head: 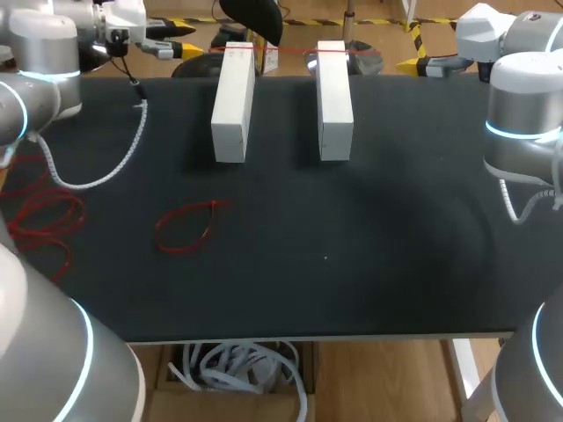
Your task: Grab the tape and strap the tape.
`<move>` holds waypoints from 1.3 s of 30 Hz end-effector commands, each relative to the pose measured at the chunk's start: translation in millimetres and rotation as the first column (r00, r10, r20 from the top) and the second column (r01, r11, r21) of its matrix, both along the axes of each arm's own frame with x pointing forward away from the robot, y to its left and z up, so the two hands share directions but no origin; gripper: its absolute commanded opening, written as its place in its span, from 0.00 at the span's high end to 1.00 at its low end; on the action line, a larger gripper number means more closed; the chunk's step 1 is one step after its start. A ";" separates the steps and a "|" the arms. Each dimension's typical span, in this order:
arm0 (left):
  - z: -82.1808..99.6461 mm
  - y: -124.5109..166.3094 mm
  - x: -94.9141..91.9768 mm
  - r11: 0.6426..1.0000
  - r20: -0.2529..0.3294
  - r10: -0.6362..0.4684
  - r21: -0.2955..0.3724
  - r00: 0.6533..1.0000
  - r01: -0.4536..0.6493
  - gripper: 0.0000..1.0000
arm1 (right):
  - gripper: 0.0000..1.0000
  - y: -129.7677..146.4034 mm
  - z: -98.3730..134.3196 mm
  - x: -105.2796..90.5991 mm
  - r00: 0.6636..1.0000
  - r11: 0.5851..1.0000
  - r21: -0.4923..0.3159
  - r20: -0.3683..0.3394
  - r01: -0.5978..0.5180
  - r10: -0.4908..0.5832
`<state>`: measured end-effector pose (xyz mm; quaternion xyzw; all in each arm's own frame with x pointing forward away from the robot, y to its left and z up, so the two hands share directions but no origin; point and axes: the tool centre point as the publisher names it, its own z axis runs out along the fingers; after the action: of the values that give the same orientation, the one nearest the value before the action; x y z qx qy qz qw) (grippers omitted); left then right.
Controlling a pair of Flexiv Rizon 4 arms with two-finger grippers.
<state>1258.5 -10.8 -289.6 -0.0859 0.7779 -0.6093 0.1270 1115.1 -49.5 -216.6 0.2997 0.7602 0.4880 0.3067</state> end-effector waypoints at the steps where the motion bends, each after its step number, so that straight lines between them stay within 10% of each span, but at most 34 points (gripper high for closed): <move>1: -16.5 -4.9 16.6 0.966 -0.056 -0.259 -0.026 0.964 0.258 0.53 | 0.00 -0.3 0.0 -0.2 1.000 1.000 0.000 0.000 0.000 0.000; 39: -45.1 -14.1 40.4 0.857 -0.044 -0.514 0.008 0.856 0.515 0.63 | 0.00 -0.3 0.0 -0.2 1.000 1.000 0.000 0.000 0.000 0.000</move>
<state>1286.0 -23.9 -326.9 -0.0757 0.7649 -0.6128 0.1834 1115.1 -49.5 -216.6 0.2997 0.7602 0.4881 0.3067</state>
